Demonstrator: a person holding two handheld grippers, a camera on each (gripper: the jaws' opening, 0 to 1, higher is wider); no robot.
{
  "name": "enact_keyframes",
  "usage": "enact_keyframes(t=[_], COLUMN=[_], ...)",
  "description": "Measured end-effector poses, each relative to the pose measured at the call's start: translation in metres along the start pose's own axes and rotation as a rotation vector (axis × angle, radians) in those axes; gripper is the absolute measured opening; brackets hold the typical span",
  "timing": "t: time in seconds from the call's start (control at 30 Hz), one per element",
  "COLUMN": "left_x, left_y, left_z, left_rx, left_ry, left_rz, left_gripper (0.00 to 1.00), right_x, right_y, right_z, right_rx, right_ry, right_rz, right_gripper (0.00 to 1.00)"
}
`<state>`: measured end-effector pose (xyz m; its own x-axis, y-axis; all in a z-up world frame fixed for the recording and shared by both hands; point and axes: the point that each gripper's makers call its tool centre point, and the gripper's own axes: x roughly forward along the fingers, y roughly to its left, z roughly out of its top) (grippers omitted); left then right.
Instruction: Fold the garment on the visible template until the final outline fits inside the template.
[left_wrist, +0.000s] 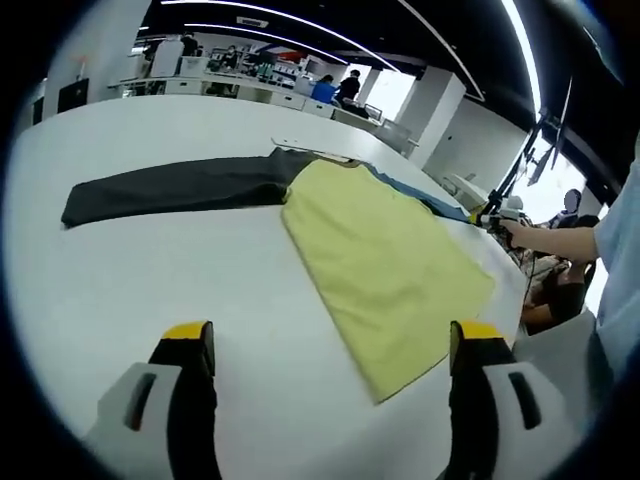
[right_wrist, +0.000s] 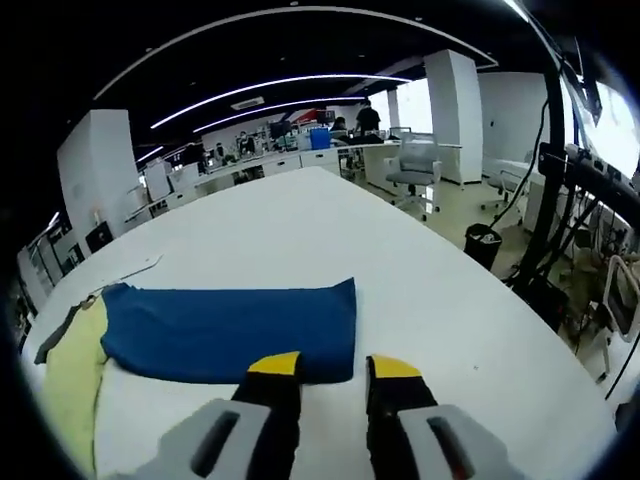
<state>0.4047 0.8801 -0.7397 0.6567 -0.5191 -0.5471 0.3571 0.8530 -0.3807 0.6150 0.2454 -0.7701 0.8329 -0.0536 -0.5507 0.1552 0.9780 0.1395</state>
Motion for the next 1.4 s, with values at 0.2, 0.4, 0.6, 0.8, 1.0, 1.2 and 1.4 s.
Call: enact_keyframes(t=[0.2, 0.4, 0.6, 0.8, 1.0, 1.2, 1.4], left_x=[0.003, 0.003, 0.002, -0.003, -0.012, -0.023, -0.032], left_y=[-0.004, -0.003, -0.005, -0.003, -0.002, 0.009, 0.014], left_z=[-0.002, -0.002, 0.002, 0.009, 0.015, 0.011, 0.005], left_rx=[0.005, -0.001, -0.002, -0.002, 0.008, 0.01, 0.021], left_ry=[0.006, -0.002, -0.023, -0.051, -0.079, -0.087, -0.079], left_rz=[-0.011, -0.007, -0.01, -0.013, -0.014, 0.004, 0.016], left_gripper=[0.93, 0.91, 0.91, 0.92, 0.93, 0.93, 0.93], right_x=[-0.003, -0.008, -0.014, -0.018, -0.022, -0.031, -0.046], right_y=[-0.001, -0.004, 0.013, 0.051, 0.095, 0.145, 0.203], right_z=[0.003, 0.012, 0.027, 0.039, 0.048, 0.05, 0.051], right_rx=[-0.042, -0.036, -0.05, -0.124, -0.14, -0.177, -0.216], right_ry=[-0.011, -0.027, -0.052, -0.062, -0.07, -0.065, -0.064], right_rz=[-0.009, -0.012, 0.025, 0.104, 0.195, 0.286, 0.381], right_gripper=[0.01, 0.0, 0.0, 0.0, 0.0, 0.0, 0.0])
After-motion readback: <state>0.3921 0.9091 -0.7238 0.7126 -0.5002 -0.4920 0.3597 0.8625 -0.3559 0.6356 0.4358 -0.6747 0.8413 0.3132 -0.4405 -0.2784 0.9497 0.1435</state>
